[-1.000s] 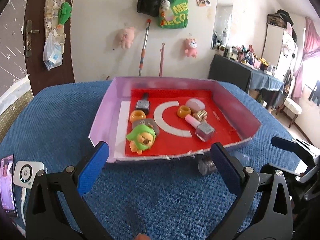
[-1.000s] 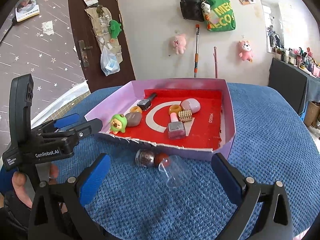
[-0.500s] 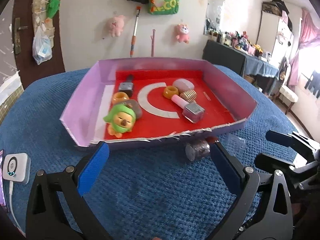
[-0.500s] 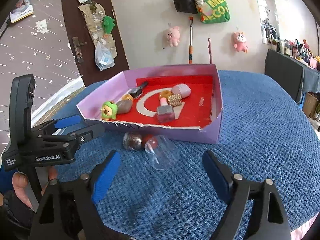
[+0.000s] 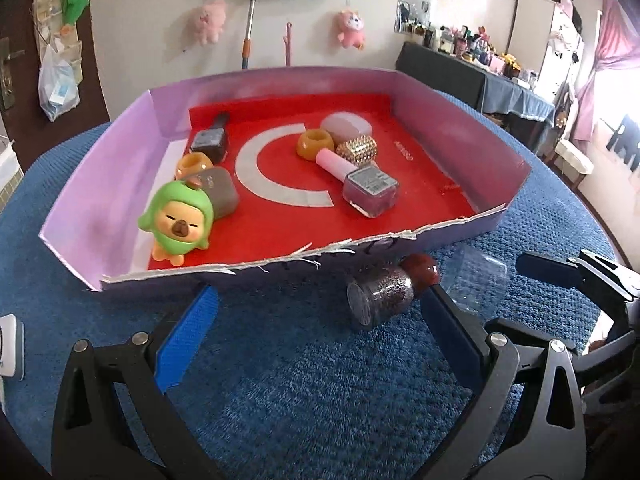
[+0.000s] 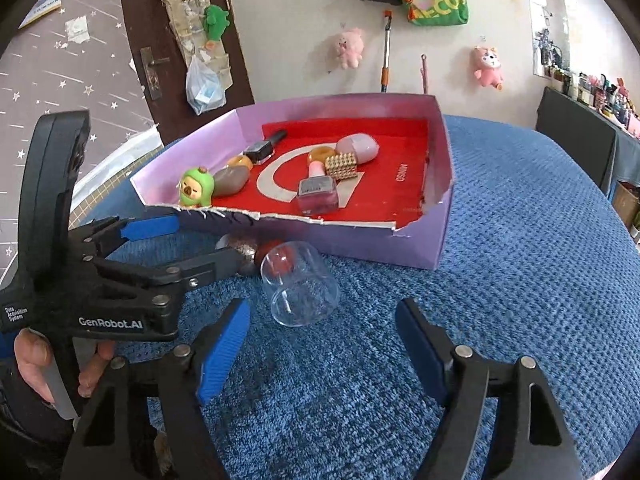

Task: Organize rigid objects
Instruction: 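Move the left gripper to the glitter nail polish bottle while the right approaches the clear cup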

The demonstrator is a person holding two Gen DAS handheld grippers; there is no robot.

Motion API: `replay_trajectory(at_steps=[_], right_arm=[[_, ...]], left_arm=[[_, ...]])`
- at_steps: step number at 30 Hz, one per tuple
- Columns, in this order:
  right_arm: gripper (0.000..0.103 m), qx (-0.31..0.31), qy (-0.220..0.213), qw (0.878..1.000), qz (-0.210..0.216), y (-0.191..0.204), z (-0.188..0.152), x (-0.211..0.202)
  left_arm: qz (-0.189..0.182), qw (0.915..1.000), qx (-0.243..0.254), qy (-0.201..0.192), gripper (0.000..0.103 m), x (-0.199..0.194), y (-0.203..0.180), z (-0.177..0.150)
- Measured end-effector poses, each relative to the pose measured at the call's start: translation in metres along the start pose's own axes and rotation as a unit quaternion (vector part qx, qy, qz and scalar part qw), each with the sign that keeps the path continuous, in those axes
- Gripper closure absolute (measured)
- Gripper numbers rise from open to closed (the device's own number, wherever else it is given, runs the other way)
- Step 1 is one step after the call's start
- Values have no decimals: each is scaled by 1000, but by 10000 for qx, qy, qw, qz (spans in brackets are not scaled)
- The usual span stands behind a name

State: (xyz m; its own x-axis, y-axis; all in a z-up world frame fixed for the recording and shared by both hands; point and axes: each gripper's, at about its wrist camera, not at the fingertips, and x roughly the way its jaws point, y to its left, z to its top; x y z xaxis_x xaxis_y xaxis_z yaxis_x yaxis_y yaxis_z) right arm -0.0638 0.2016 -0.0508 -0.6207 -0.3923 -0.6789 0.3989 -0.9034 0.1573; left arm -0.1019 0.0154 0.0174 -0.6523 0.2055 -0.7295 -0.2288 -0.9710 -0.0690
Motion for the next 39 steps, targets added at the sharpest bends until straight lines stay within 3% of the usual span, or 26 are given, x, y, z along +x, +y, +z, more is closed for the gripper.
replay_trajectory(at_steps=[3,11,14,16,17,18,20,25,31,39], right_arm=[[27,-69,23,10000,10,2,2,5],[35,-220,50,9997,83,4,4,14],[36,-284,30,9995,124,5,4,17],[39,-293,0,9993,219,5,6,18],[40,-306,-8,9993,231,6,6,18],[48,-329,-8,9993,196,6,6,17],[56,-389,24,9992,127,6,7,17],[56,-154,-33,9999,-48,-7,6,9],[56,-87,40,9999,31,-13,5,13],[56,47,54,9995,295,-17,9,20]], left_arm=[[-88,9998,16,150,2,7,-2,1],[-306,9988,45,391,20,16,-5,2],[-419,9984,140,348,34,13,-8,1],[-563,9977,161,341,52,12,-10,3],[-632,9973,186,334,55,11,-11,3],[-644,9971,229,330,57,11,-14,3],[-607,9969,395,294,57,10,-21,1],[-620,9962,533,292,57,10,-30,1],[-810,9952,432,352,55,13,-29,7],[-912,9940,560,246,66,6,-33,6]])
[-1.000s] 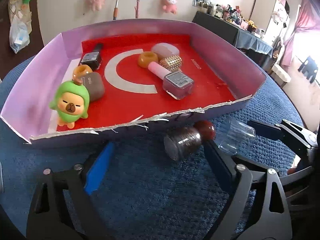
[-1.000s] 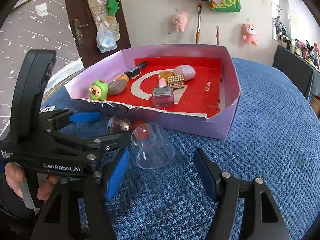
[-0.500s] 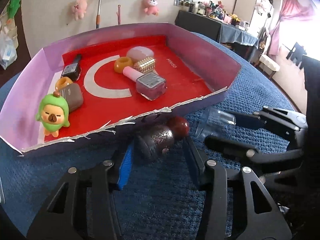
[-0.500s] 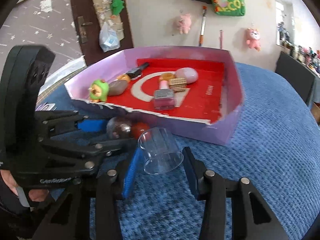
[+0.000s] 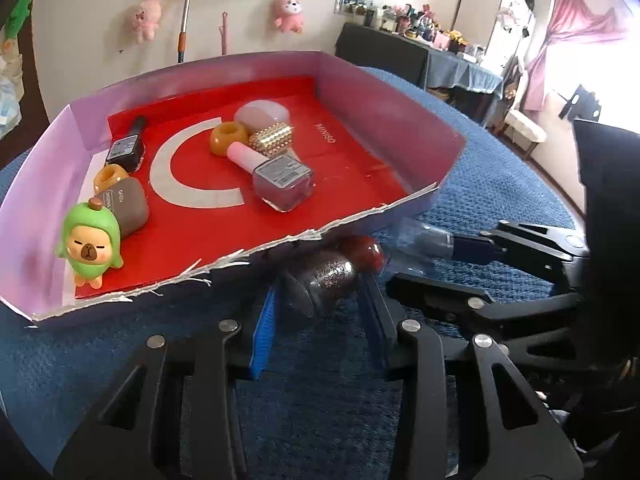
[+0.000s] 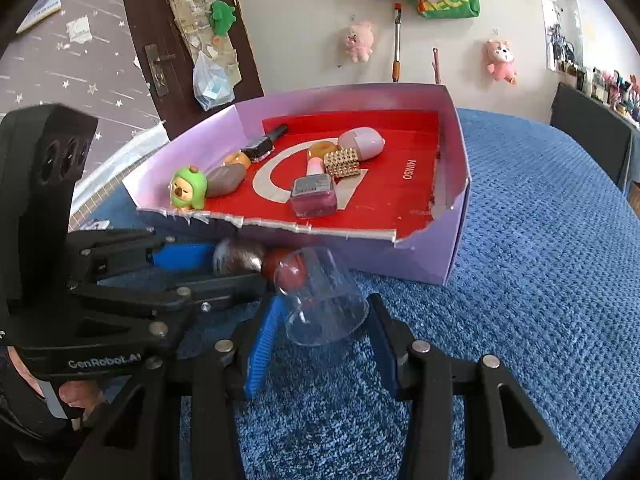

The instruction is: Organize rigid objects

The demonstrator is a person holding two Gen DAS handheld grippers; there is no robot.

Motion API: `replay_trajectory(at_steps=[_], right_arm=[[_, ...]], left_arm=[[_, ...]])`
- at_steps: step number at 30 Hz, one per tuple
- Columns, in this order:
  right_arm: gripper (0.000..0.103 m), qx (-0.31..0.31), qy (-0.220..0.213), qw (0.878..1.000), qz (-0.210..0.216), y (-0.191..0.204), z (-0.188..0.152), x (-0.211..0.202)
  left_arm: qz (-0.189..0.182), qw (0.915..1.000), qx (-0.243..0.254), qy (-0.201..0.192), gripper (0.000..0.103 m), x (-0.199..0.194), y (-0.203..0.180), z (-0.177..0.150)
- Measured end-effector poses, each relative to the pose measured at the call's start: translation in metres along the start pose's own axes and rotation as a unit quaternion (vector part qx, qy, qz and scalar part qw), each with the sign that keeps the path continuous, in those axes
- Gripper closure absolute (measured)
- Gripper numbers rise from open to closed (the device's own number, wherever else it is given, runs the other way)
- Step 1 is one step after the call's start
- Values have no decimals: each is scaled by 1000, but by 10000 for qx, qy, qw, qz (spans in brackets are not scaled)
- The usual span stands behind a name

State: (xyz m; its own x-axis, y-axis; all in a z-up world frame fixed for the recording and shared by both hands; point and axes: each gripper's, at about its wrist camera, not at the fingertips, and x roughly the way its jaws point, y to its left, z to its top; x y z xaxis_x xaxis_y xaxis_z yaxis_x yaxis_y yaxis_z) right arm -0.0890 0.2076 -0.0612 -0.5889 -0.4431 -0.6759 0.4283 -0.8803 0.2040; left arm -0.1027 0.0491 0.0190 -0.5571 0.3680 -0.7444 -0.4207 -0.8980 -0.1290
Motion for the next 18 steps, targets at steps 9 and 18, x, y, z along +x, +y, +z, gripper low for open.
replay_trajectory(at_steps=[9,18], right_arm=[[58,-85,-43,9999,-77,3,0,-7],[59,-203,-83,9979,-615,3,-3,-12]], left_arm=[[-87,9998,-74,-177,87,-13,4,-8],[-287,9993,-154,-170,86,-15,4,0]])
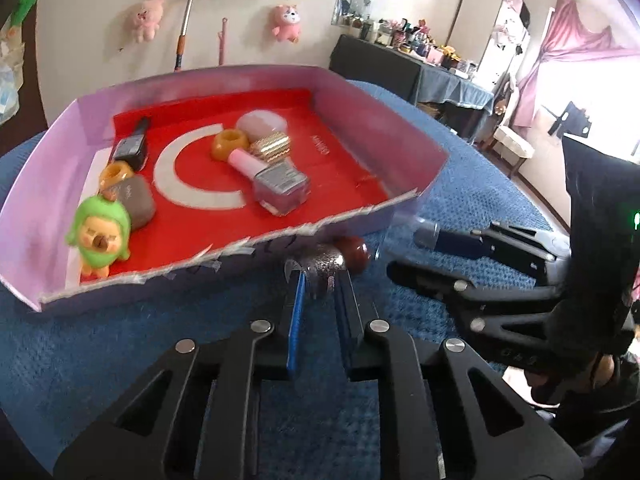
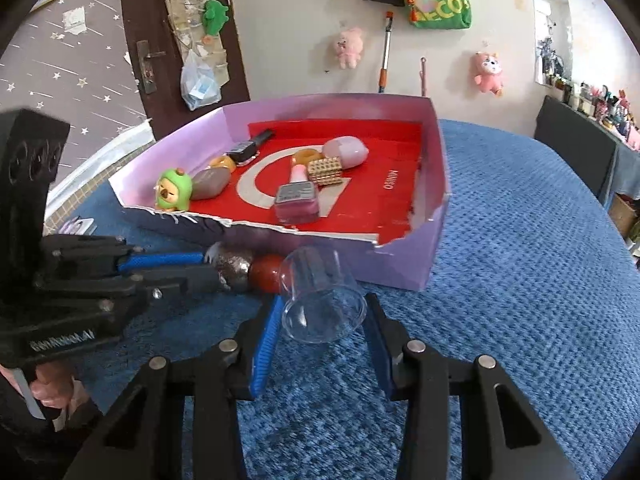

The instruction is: Organize rigid objects

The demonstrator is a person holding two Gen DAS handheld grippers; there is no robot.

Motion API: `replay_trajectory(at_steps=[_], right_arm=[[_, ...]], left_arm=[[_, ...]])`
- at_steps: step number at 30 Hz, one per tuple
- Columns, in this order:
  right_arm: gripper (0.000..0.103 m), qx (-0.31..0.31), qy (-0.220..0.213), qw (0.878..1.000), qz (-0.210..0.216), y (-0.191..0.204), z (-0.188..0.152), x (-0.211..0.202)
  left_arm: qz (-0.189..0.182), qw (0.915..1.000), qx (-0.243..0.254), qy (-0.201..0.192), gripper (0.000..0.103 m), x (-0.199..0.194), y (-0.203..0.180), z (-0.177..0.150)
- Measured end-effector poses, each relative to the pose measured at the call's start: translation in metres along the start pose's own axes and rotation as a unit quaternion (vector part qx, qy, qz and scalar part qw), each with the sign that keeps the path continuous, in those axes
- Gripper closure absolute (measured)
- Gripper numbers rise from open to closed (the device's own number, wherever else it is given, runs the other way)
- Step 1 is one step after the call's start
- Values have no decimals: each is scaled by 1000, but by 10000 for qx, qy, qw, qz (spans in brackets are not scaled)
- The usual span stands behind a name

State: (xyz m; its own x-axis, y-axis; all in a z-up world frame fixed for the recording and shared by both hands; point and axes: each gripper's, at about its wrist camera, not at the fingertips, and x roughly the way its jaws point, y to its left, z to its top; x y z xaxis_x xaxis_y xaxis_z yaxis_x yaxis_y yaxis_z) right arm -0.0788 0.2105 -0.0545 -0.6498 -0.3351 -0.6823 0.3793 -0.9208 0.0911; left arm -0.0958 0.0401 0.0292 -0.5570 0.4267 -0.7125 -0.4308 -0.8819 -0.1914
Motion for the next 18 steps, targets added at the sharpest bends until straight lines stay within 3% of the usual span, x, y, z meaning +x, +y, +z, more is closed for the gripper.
replay_trajectory(at_steps=[2,4,13,18], right_arm=[[59,-9,-15,9999,-121,-4,-2,-3],[58,19,-22,9999,-153,-9,-4,-6],[58,50,-71,9999,-108,-21,-10,-9],[58,52,-100,9999,-32,-24,-14,-10]], left_arm=[[16,10000,20,47,70,4,-5,5],[-12,10000,8,8,28,6,-10,8],[34,10000,88,-6,26,16,-23,13],[73,9982,-509,303,29,36,-9,9]])
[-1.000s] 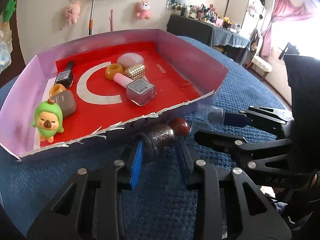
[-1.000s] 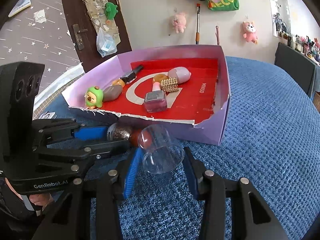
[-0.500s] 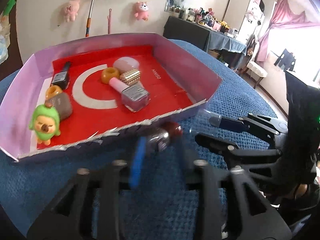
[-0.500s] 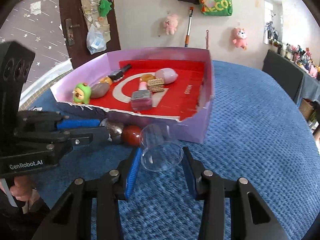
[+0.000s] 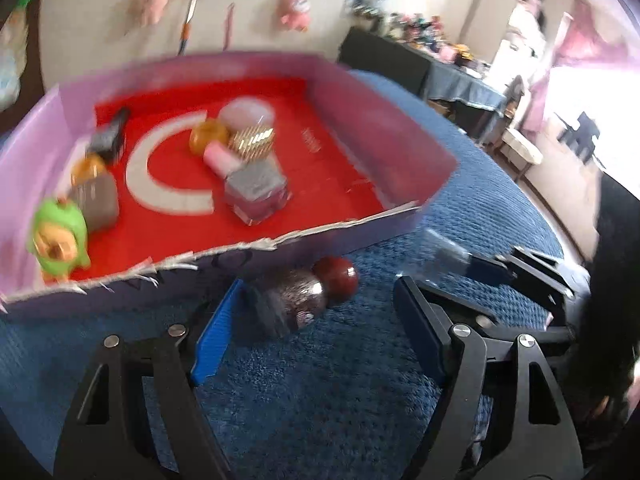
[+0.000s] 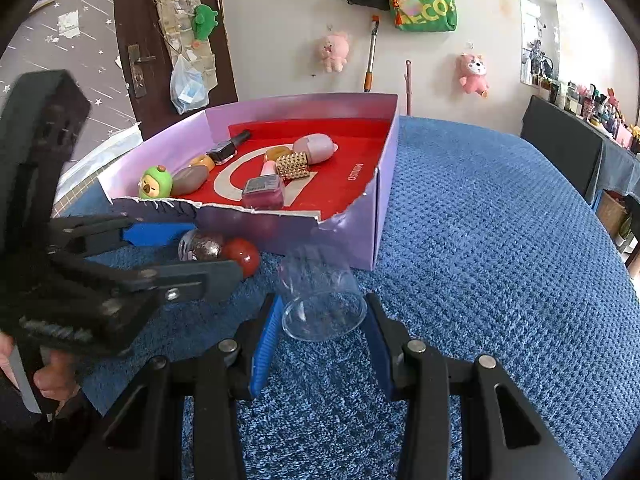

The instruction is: Organize rigid objects

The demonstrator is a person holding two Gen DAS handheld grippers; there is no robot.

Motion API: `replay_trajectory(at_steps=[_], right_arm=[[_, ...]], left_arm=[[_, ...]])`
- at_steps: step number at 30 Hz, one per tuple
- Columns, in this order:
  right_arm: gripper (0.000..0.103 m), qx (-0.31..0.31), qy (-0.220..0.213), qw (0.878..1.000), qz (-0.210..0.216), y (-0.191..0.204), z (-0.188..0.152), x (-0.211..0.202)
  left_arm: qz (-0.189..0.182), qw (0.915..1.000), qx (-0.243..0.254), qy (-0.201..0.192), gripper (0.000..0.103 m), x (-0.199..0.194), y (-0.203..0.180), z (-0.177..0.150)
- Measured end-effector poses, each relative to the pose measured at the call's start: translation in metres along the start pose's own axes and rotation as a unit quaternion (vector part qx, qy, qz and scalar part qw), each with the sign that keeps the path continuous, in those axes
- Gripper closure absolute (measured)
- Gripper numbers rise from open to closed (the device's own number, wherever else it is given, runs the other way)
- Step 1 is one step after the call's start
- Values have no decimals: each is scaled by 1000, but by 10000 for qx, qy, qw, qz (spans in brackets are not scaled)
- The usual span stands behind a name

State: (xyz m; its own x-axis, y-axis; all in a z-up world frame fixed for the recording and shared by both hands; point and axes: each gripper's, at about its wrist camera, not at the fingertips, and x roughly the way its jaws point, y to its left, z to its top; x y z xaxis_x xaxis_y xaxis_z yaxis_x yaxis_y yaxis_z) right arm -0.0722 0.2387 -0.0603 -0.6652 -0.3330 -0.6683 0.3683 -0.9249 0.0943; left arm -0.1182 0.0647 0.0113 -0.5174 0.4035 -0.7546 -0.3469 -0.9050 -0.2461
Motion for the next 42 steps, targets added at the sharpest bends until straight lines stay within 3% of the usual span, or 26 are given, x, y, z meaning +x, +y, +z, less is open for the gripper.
replay_trajectory(at_steps=[6,9,11,16,20,24,33,42], right_arm=[[58,-110,-5,9999,14,7,-3,4],[58,-140,5,9999,71,11,-3,5],[58,-168,-1,9997,153,16,-2,5],[58,-324,-38,9988,352,34,5,8],[58,-409,-94,9978,504,49,11,13],[59,-523,-40,9978,405,62,14,25],[62,-602,24,9981,144,67,12,24],[62,-529,-109,9980,342,68,23,6]], left_arm=[[470,9983,-296,-165,30,5,-8,-2],[795,9962,-288,-211,41,4,-9,-6],[893,9950,-368,-258,41,-1,-2,-11],[888,9930,-670,-399,40,-25,32,-24],[939,9923,-620,-517,40,-43,51,-41],[788,9948,-429,-487,40,-43,53,-41],[896,9944,-165,-527,46,-35,42,-35],[561,9963,-306,-570,47,-49,49,-39]])
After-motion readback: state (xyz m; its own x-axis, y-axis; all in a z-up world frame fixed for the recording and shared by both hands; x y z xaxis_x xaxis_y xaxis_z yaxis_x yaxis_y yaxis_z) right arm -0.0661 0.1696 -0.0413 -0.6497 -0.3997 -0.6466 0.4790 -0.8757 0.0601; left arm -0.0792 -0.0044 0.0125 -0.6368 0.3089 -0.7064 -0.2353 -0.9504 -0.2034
